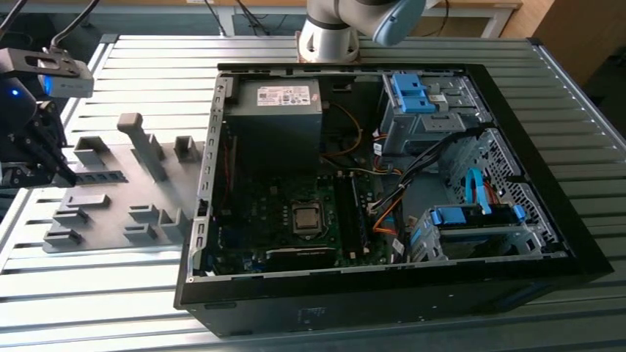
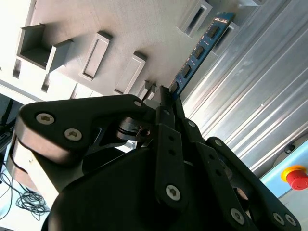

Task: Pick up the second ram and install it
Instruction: 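Pick up the second ram and move it above second insertion slot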

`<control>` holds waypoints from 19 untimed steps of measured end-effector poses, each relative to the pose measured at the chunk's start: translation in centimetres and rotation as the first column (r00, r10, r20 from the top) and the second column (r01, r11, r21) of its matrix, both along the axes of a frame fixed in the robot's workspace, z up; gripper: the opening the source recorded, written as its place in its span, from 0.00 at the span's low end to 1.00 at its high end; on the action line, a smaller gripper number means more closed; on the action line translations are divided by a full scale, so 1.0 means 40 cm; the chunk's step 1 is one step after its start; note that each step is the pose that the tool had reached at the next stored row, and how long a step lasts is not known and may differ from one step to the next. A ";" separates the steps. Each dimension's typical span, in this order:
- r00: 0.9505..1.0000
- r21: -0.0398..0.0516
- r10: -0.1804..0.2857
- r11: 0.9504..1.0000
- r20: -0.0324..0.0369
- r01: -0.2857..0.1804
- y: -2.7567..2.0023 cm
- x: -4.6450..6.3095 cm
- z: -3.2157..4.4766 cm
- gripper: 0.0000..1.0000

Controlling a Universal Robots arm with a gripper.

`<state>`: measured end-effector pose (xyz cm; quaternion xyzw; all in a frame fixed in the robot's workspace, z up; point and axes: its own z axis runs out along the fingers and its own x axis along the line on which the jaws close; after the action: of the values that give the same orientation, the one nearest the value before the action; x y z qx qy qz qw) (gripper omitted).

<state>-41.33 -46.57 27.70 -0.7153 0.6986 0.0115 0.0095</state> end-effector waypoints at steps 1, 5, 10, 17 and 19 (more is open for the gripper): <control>1.000 0.000 0.000 1.000 0.000 0.000 0.000 0.000 0.001 0.14; 1.000 0.000 0.000 1.000 0.000 0.000 0.000 0.000 0.007 0.14; 1.000 0.001 0.000 1.000 0.000 0.000 0.000 0.000 0.017 0.14; 1.000 0.001 0.000 1.000 0.000 0.000 0.000 0.000 0.021 0.14; 1.000 0.001 0.000 1.000 0.000 0.000 0.000 0.000 0.022 0.14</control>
<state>-41.33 -46.57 28.58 -0.7153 0.6986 0.0119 0.0099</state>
